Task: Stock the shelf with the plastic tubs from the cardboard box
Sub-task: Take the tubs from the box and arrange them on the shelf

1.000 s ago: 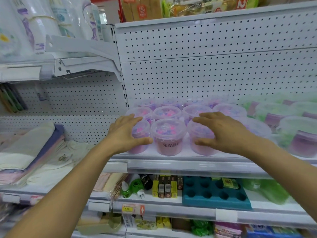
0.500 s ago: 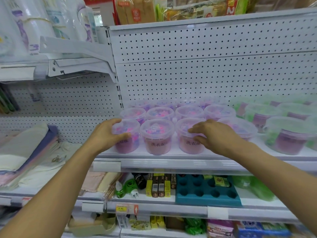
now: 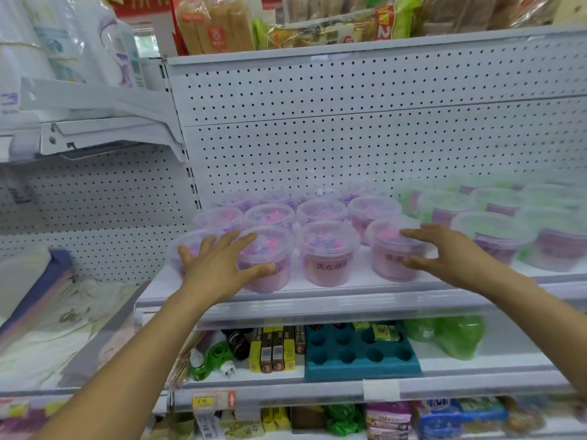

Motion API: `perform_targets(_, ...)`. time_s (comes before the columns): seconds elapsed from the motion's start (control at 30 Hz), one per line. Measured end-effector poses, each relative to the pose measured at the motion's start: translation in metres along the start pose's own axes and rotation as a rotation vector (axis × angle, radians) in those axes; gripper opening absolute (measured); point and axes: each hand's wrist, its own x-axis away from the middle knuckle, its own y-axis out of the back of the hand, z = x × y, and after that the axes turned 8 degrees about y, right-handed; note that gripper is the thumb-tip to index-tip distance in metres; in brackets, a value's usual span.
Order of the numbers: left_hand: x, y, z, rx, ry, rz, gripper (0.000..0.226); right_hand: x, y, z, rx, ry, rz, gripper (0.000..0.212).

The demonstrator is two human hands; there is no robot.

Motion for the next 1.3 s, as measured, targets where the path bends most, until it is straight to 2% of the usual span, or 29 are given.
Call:
perform_targets(0.1,-0.002,0.000,-0.003,0.003,0.012,0.013,0.095,-0.005,-0.006,0.006,0.004,0.024,-0.021,0.055)
perform_targets(0.37,-0.004,-0.002,-0.006,0.030,0.030,-0.009,0.079,-0.007,-0.005,0.007,0.014,0.031,0.000,0.056)
perform_targets(0.47,-0.005,-0.003,-0.007,0.037,0.034,-0.016,0.078,-0.007,-0.008,0.010,0.135,0.042,-0.038,0.064)
perform_targets(0.6,-0.006,-0.003,-0.007,0.042,0.026,-0.013,0.081,-0.011,-0.022,0.032,0.281,0.185,-0.133,0.070)
perform_targets(0.7,0.002,-0.002,-0.001,0.100,0.030,-0.188,0.082,-0.013,-0.032,0.047,0.254,0.201,-0.126,0.070)
perform_targets(0.77,0.011,-0.003,0.008,0.148,0.104,-0.343,0.086,-0.012,-0.038,0.051,0.256,0.206,-0.124,0.071)
perform_targets(0.8,0.014,-0.005,0.014,0.176,0.160,-0.361,0.090,-0.012,-0.042,0.052,0.264,0.211,-0.121,0.072)
perform_targets(0.9,0.019,-0.013,0.027,0.306,0.266,-0.253,0.105,-0.011,-0.050,0.053,0.324,0.220,-0.112,0.076)
perform_targets(1.0,0.016,-0.015,0.025,0.471,0.265,-0.187,0.106,-0.014,-0.050,0.052,0.307,0.200,-0.113,0.054)
perform_targets(1.1,0.013,-0.015,0.019,0.463,0.277,-0.196,0.101,-0.016,-0.049,0.051,0.294,0.187,-0.115,0.045)
perform_targets(1.3,0.014,-0.018,0.019,0.426,0.279,-0.178,0.098,-0.018,-0.049,0.053,0.264,0.167,-0.121,0.042)
